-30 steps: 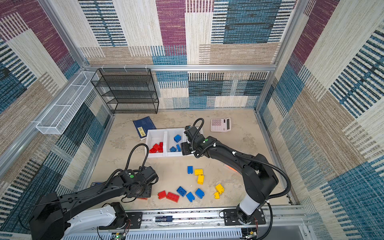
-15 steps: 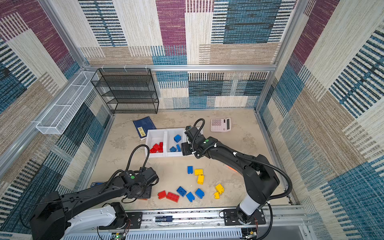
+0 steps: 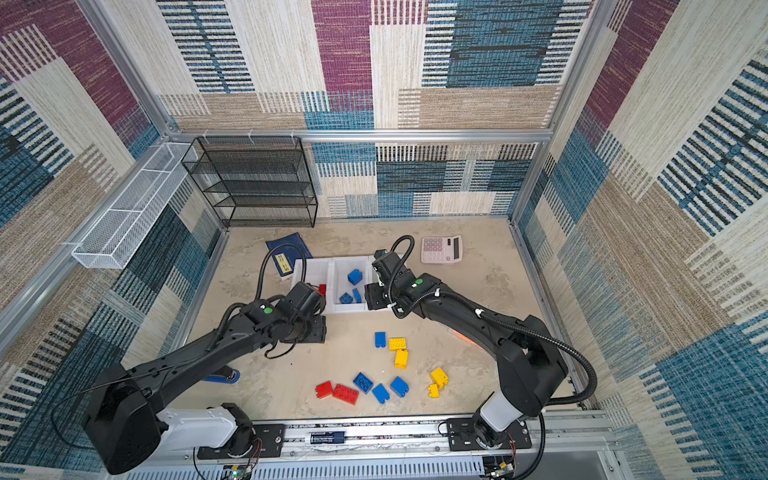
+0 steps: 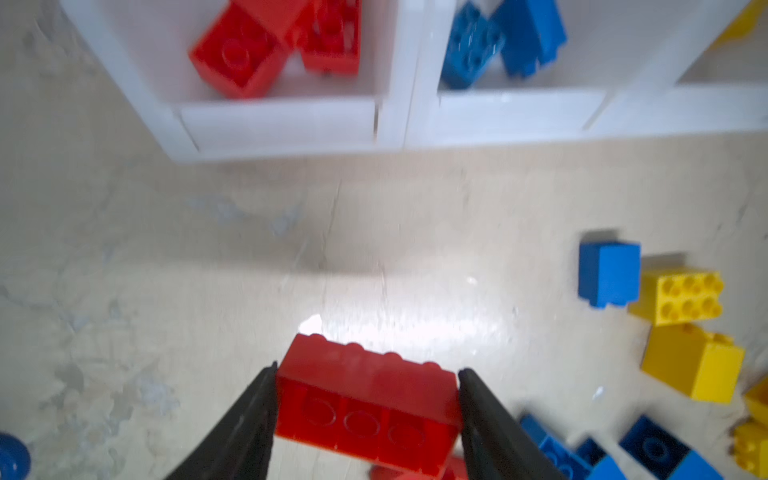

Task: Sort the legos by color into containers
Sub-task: 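Release the red brick in the nearest compartment while the right gripper lowers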

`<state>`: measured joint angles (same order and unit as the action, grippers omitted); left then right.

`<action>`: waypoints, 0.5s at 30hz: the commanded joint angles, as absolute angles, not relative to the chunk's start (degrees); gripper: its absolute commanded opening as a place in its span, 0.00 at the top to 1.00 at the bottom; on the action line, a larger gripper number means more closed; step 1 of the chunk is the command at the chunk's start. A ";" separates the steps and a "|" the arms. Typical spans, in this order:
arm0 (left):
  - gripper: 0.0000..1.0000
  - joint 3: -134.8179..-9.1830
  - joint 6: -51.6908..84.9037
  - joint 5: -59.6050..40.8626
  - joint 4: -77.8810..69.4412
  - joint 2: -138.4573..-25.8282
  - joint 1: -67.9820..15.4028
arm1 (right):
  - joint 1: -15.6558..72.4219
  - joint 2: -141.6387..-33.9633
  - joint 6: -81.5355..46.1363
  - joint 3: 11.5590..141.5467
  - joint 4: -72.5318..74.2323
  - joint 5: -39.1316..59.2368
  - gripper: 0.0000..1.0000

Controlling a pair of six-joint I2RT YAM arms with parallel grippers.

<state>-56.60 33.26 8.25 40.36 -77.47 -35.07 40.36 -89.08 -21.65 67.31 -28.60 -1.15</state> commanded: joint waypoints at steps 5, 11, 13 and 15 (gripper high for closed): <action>0.37 -70.04 20.12 6.21 34.87 -90.00 -23.60 | 40.25 -86.02 -23.42 65.43 -30.05 -3.08 0.32; 0.37 -80.93 17.96 3.27 36.85 -100.88 -18.53 | 40.25 -84.28 -24.27 64.30 -30.91 -3.78 0.32; 0.37 -82.93 17.36 3.40 36.93 -102.92 -18.26 | 40.26 -83.86 -24.09 64.08 -31.07 -3.47 0.32; 0.32 -84.36 17.25 4.41 36.89 -104.12 -18.28 | 40.26 -83.43 -24.20 63.93 -31.52 -3.62 0.32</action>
